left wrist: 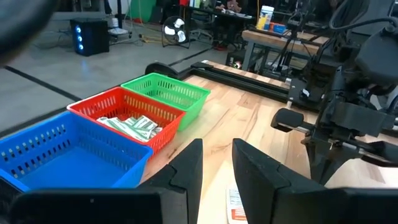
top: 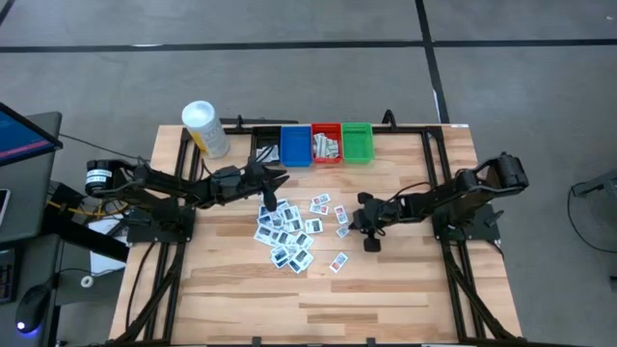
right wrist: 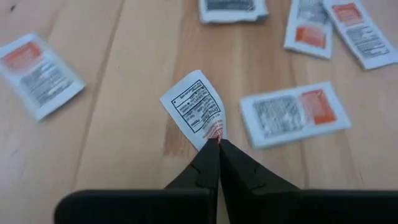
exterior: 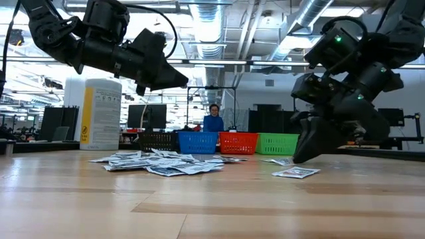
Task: Pick & Place First Aid Supplies
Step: Put the orange ointment pack into the black bin
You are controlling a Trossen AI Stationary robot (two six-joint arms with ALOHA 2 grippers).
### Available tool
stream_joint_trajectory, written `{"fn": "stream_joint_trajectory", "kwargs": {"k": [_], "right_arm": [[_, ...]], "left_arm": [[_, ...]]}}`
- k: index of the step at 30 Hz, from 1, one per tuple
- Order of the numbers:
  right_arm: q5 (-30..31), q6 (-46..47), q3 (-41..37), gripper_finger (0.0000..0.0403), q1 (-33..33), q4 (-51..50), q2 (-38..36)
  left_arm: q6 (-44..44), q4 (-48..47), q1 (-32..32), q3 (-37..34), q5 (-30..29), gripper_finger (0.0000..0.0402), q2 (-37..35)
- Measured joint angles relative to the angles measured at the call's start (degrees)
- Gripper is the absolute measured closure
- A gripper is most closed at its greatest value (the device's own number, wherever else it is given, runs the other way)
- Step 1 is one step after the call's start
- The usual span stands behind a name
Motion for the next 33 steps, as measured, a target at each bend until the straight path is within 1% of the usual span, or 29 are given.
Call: {"fn": "stream_joint_trajectory", "kwargs": {"k": [3, 4, 7, 10, 14, 17, 22, 26, 30, 33], "right_arm": [[0.6, -0.61, -0.27, 0.04, 0.56, -1.03, -2.71], [1.74, -0.62, -0.24, 0.0401, 0.8, -0.73, -3.7], [6.43, -0.63, -0.08, 0.0401, 1.49, -0.09, -6.6], [11.59, -0.63, 0.55, 0.0402, 2.01, 0.0, -8.76], [16.99, -0.64, 2.55, 0.0402, 2.08, 0.57, -10.38], [20.0, -1.38, 4.4, 0.0402, 2.06, 0.59, -10.52], [24.27, -3.4, 7.8, 0.0402, 2.08, 0.74, -9.77], [25.24, -5.45, 10.57, 0.0402, 1.95, 1.49, -8.65], [28.26, -7.89, 13.42, 0.0402, 1.86, 2.13, -6.63], [30.61, -8.51, 15.64, 0.0403, 1.86, 2.24, -4.95]], "left_arm": [[-2.05, -0.02, 0.02, 0.0, 0.65, 0.0314, 0.02], [-3.09, -0.02, 0.02, 0.0, 0.73, 0.0314, 0.02], [-5.61, -0.44, 0.02, 0.02, 1.23, 0.0314, 0.02], [-7.07, -0.44, 0.01, 0.04, 3.83, 0.0313, 0.01], [-8.09, -0.37, -0.31, 0.11, 4.77, 0.0306, 0.02], [-9.0, 0.21, -0.31, 0.11, 5.43, 0.0289, 0.02], [-10.35, 1.38, -0.62, 0.14, 6.15, 0.0248, 0.01], [-11.76, 1.59, -1.69, 1.06, 6.13, 0.0218, 0.02], [-11.87, 1.94, -3.55, 3.28, 6.19, 0.0203, 1.03], [-11.87, 2.16, -4.6, 5.73, 6.19, 0.0202, 4.01]]}}
